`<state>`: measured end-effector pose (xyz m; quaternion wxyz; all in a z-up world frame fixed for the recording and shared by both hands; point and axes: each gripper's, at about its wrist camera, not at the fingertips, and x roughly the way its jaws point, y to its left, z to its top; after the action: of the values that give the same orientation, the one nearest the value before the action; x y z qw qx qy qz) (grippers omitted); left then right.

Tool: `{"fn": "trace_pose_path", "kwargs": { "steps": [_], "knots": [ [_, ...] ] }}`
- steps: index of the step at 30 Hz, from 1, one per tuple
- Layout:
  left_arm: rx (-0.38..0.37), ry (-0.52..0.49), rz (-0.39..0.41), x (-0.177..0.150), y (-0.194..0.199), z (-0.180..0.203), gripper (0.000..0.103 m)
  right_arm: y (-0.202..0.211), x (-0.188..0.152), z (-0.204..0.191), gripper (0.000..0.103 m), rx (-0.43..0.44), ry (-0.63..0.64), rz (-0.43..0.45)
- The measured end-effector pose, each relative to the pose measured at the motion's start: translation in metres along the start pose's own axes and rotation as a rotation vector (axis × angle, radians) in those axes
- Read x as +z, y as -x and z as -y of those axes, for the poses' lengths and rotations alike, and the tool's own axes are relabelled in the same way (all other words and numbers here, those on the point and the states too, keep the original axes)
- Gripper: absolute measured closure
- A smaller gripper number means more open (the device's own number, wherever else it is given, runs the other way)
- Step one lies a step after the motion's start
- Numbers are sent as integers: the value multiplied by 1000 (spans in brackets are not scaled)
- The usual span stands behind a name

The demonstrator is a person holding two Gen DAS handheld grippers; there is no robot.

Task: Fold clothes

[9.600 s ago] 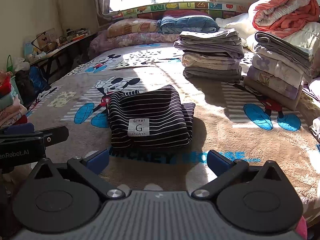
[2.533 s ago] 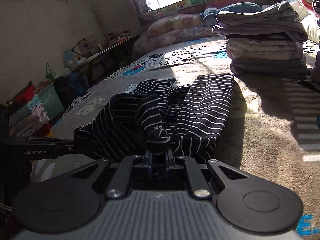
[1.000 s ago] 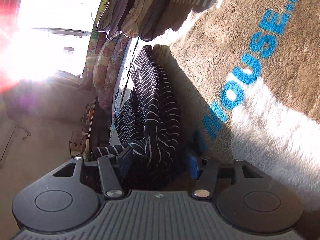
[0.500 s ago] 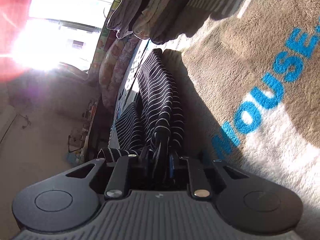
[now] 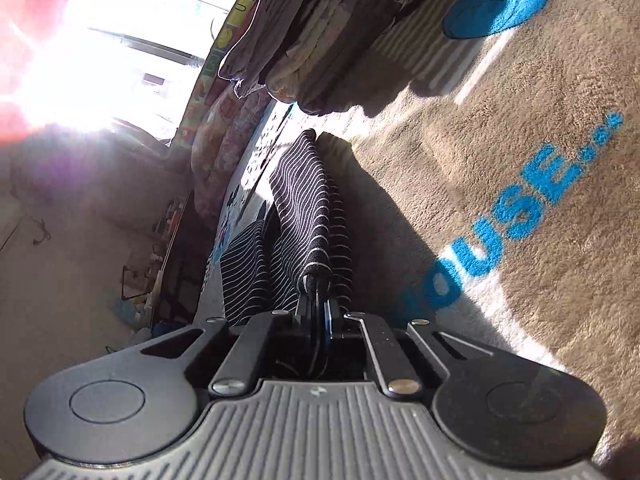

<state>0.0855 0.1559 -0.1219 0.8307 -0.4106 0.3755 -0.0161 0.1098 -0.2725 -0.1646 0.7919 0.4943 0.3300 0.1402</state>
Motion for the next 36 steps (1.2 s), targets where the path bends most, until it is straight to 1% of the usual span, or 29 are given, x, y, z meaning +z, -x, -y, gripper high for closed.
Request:
{"fn": "trace_pose_path", "kwargs": {
  "steps": [2,3,5,7,8,9,10,12,14,15,16,17,19,20,22,23,24,27,30,33,36],
  "knots": [
    [5,-18,-22,-6,-4,1,98,0,-5,-2,94,-12,22,-8],
    [36,-37,-37,-10,-8,2,98,-1,-8,-3,94,-20,34,-13],
    [80,-98,-23,-17,-5,7,98,-1,-12,-7,90,-36,67,-17],
    [90,-185,-1,-28,6,16,94,6,-17,-11,84,-42,106,-22],
    [94,-235,5,-33,12,21,89,10,-20,-13,76,-43,139,-23],
    [89,-292,9,-39,18,26,81,15,-25,-18,74,-49,197,-29],
    [78,-353,13,-45,24,31,77,20,-31,-24,74,-54,265,-42],
    [35,-508,-4,-60,33,44,62,25,-44,-38,74,-64,401,-78],
    [-23,-678,-52,-80,32,59,61,24,-59,-54,71,-90,561,-109],
    [-52,-763,-79,-91,31,66,61,21,-66,-62,67,-105,643,-115],
    [-79,-829,-99,-100,28,72,61,17,-75,-72,63,-126,742,-114],
    [-103,-874,-118,-108,24,76,61,13,-83,-80,59,-145,836,-109],
    [-103,-985,-119,-121,12,83,61,3,-94,-93,59,-177,996,-90],
    [-98,-1044,-116,-128,6,86,61,-2,-94,-96,60,-179,1028,-90],
    [-54,-1174,-99,-138,-8,92,61,-15,-86,-103,66,-172,1038,-104],
    [-19,-1248,-77,-144,-15,94,61,-21,-80,-105,74,-168,1019,-108],
    [18,-1313,-50,-148,-21,95,61,-26,-72,-107,76,-157,988,-113],
    [91,-1443,24,-153,-33,96,61,-37,-52,-111,76,-123,897,-129],
    [126,-1528,75,-159,-42,96,61,-46,-42,-111,76,-91,837,-164],
    [162,-1615,135,-167,-49,98,60,-54,-32,-104,76,-72,749,-195],
    [271,-1684,187,-170,-63,100,60,-57,-26,-98,76,-61,689,-210]
  ]
}}
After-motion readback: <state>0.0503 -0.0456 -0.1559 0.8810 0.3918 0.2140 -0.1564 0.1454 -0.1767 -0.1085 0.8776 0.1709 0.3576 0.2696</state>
